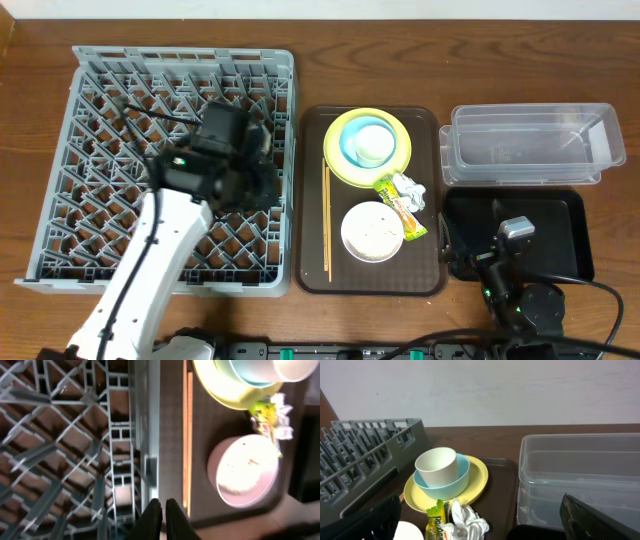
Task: Sort waste into correct bins and load items into the dishwasher
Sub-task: 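Move the left gripper right over the tray to the wooden chopstick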
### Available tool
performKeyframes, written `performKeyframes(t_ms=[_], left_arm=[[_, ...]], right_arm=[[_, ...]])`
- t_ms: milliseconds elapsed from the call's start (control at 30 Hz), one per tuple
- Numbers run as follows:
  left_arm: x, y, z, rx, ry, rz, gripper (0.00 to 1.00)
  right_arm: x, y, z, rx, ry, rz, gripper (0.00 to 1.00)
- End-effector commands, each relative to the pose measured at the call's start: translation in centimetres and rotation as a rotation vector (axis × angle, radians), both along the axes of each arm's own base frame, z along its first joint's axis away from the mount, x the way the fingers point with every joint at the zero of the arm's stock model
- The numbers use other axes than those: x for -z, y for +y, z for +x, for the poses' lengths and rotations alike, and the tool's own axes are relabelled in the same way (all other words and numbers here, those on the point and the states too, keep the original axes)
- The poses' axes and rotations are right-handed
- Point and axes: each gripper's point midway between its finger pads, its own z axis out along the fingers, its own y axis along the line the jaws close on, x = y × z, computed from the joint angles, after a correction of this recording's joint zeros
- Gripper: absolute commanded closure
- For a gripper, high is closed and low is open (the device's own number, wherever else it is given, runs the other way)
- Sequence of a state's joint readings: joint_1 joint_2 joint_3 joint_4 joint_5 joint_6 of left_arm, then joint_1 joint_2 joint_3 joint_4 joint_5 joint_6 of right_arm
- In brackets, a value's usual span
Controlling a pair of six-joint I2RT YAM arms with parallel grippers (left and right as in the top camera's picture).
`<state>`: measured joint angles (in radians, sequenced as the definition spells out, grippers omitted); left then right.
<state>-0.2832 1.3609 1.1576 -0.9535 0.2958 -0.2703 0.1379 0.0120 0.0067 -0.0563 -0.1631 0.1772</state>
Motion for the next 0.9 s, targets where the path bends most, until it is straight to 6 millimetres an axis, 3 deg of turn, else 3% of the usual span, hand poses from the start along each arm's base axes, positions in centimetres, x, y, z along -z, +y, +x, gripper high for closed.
performKeyframes(t_ms=[0, 233, 400, 467, 533, 567, 633, 767, 867], left_arm=[[2.0, -0.3, -0.2, -0.040, -0.007, 0.073, 0.92], [4.3, -4.6, -2.8, 0.109, -0.019, 0.087, 0.92], [4.5, -4.6, -2.1, 0.027, -0.160, 0.267, 0.91], [4.2, -5.5, -2.2, 0.041, -0.191, 0.267, 0.83], [4.1, -6.4, -2.5, 0.067, -0.206, 0.254, 0.61], [4.0, -6.8, -2.6, 0.076, -0.211, 0.250, 0.55], [3.9, -7.1, -2.6, 0.082, -0.219, 0.243, 0.51], [3.5, -7.8, -1.9, 0.076, -0.251, 0.212, 0.60], [3.6, -8.5, -1.5, 0.078, -0.263, 0.193, 0.60]], right_arm=[[0.0, -0.3, 0.0, 0.011, -0.002, -0.006, 0.01], [0.0, -0.3, 0.0, 0.011, -0.002, -0.006, 0.01], [0.0, -0.3, 0.0, 0.011, -0.002, -0.006, 0.01], [0.0, -0.3, 0.0, 0.011, -0.002, -0.006, 0.01], [0.0, -0.3, 0.0, 0.011, -0.002, -0.006, 0.01], [0.0, -0.3, 0.0, 0.011, -0.002, -0.006, 0.01], [0.0, -0.3, 0.0, 0.011, -0.002, -0.006, 0.01], [0.0, -0.3, 0.0, 0.011, -0.002, -0.006, 0.01], [0.0, -0.3, 0.0, 0.011, -0.002, -0.006, 0.01]])
